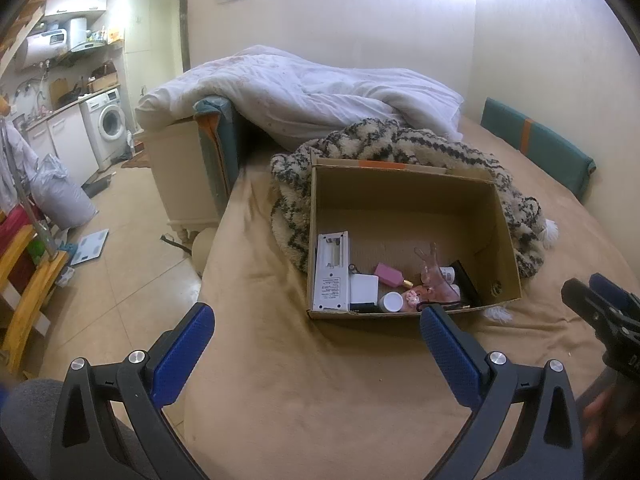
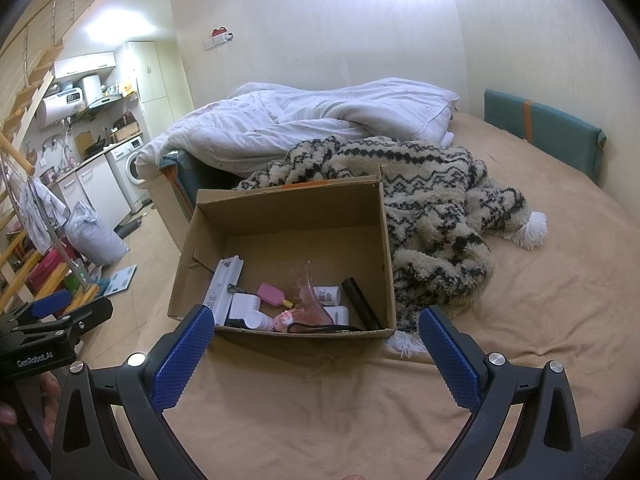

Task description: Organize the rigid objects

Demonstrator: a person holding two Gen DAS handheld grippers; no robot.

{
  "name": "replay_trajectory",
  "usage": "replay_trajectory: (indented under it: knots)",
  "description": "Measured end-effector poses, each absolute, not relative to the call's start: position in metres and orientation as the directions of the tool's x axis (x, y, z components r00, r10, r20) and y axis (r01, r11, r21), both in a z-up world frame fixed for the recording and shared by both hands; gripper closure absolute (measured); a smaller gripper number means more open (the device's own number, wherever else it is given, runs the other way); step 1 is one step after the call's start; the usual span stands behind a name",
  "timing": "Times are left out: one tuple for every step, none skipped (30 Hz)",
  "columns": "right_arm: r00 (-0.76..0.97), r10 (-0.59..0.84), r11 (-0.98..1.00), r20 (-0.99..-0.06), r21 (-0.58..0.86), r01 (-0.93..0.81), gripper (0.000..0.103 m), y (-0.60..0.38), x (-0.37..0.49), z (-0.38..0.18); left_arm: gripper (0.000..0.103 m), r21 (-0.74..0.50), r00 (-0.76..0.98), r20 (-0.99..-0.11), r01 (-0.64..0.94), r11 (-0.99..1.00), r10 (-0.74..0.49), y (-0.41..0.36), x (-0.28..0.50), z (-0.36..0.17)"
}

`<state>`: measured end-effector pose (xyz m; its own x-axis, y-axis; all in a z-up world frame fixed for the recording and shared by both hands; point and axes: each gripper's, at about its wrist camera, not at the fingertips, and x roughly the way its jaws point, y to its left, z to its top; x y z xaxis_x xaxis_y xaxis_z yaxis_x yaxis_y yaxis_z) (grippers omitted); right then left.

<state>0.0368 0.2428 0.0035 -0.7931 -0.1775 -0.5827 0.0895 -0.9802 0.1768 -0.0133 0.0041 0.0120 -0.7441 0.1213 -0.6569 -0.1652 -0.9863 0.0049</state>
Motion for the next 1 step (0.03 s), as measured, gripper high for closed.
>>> replay_trajectory:
  knots:
    - [-0.793, -0.177, -0.98, -0.582, 0.177, 0.089, 0.0, 0.2429, 0.0369, 0.0035, 0.0, 0.004, -0.743, -0.658, -0.165, -0.986, 0.122, 0.0044, -0.0135, 0.0117]
